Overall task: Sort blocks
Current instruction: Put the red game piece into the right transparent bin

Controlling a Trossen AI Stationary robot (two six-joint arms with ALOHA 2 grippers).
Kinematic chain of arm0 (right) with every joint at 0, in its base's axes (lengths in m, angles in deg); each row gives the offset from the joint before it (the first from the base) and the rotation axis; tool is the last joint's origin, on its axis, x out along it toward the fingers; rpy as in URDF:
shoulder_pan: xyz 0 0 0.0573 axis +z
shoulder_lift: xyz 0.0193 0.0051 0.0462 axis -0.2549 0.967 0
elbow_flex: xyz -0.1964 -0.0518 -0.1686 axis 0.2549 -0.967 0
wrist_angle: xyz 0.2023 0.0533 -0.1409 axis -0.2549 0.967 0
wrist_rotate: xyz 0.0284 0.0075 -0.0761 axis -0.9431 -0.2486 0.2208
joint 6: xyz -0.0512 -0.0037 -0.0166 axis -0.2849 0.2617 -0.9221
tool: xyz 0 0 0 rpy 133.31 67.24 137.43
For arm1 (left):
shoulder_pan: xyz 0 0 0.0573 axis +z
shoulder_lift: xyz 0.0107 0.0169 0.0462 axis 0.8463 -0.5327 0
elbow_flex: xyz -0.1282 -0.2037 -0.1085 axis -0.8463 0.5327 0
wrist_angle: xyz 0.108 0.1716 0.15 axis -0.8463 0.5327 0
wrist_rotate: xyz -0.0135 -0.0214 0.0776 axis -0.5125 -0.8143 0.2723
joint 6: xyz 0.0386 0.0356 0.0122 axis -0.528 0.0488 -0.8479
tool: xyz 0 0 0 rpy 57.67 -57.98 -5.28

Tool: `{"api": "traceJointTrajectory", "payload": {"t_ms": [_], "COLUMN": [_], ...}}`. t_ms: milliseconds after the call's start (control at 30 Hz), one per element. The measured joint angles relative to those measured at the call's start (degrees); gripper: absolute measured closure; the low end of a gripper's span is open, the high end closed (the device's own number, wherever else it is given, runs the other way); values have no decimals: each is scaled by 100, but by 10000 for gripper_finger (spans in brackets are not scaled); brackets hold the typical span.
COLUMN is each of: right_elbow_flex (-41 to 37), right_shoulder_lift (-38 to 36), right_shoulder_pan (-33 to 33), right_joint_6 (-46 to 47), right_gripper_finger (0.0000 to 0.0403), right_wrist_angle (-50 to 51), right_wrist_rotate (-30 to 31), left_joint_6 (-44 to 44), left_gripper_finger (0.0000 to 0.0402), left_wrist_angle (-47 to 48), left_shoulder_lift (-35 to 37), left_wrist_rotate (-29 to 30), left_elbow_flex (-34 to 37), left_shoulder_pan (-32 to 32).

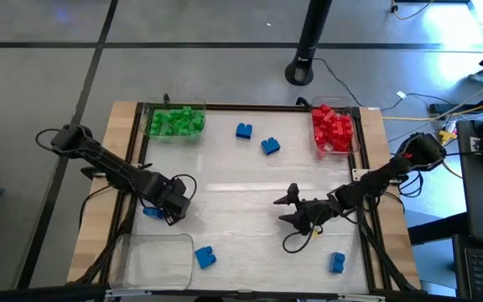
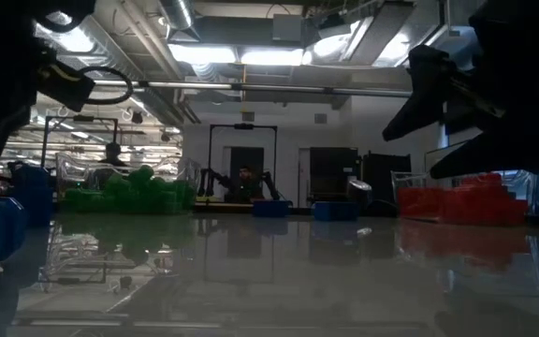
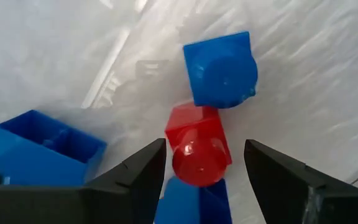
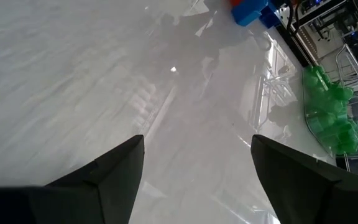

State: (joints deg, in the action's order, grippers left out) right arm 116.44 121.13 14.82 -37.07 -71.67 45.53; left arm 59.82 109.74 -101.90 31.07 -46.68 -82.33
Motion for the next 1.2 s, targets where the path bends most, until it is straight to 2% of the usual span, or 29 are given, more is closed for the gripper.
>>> {"api": "traceJointTrajectory", "payload": {"t_ms": [133, 400, 667, 900, 1033, 1200], "right_elbow_flex": [0, 0, 0, 2, 4, 4], "right_shoulder_lift": [0, 0, 0, 0, 0, 0], "right_shoulder_pan": [0, 0, 0, 0, 0, 0], "right_joint_6": [-1, -3, 98, 259, 259, -27], "right_gripper_finger": [107, 107, 107, 107, 107, 107], "right_wrist_angle": [2, 7, 22, 4, -60, -564], "right_wrist_rotate": [-2, -9, -45, -249, -161, -101], "left_joint_6": [7, -25, -177, -402, -619, -1431], "left_gripper_finger": [216, 300, 300, 300, 300, 300], "left_wrist_angle": [-40, -75, -66, -46, -44, -521], "left_shoulder_lift": [2, 10, 26, 188, 329, 548], "left_wrist_rotate": [-234, -304, -308, -294, 22, 1169], "left_elbow_flex": [91, 100, 49, -627, -1094, -1519], "left_shoulder_pan": [0, 0, 0, -4, -52, -103]}}
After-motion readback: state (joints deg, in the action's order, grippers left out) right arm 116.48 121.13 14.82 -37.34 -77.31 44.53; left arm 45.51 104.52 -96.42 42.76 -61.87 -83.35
